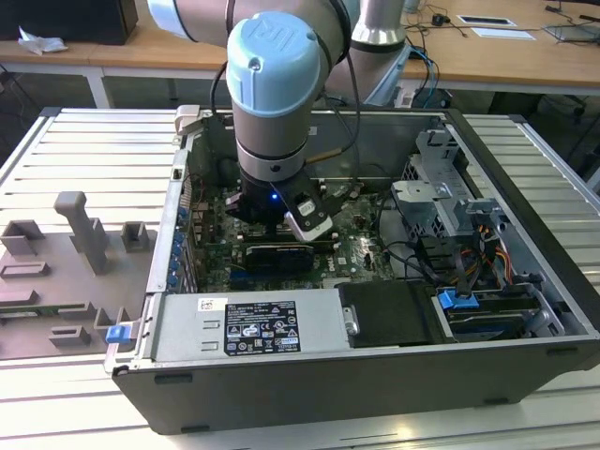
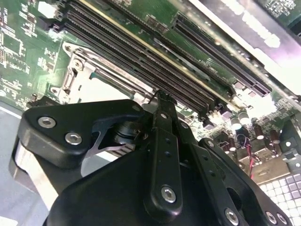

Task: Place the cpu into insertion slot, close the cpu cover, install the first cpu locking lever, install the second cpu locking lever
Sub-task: 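Install the second cpu locking lever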

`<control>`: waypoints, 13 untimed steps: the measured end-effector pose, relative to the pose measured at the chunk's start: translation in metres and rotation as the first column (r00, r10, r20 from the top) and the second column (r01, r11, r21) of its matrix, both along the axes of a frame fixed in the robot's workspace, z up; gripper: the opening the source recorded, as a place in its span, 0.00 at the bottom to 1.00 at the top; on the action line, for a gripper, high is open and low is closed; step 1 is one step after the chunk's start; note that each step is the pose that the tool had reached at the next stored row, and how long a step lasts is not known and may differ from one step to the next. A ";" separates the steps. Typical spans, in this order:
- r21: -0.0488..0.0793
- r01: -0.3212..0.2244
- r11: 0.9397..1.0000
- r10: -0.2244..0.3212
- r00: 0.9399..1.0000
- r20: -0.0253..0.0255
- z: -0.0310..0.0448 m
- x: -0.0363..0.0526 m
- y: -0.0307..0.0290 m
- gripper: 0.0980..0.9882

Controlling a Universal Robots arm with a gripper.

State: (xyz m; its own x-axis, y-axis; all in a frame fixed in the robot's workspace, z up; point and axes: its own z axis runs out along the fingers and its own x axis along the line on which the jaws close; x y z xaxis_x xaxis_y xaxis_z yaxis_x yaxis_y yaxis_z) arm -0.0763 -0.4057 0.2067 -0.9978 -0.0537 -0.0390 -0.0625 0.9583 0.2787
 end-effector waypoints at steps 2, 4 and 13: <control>0.006 0.000 1.000 0.000 1.000 0.000 -0.0007 -0.0018 -0.0003 0.01; 0.011 -0.001 1.000 0.000 1.000 0.000 -0.0019 -0.0024 -0.0003 0.01; 0.046 0.000 0.999 0.000 1.000 0.000 -0.0120 -0.0031 0.0000 0.01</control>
State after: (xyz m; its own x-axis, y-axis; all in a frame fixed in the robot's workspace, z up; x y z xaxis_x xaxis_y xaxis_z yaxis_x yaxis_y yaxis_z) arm -0.0794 -0.4058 0.1947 -0.9978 -0.0523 -0.0415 -0.0629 0.9445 0.3225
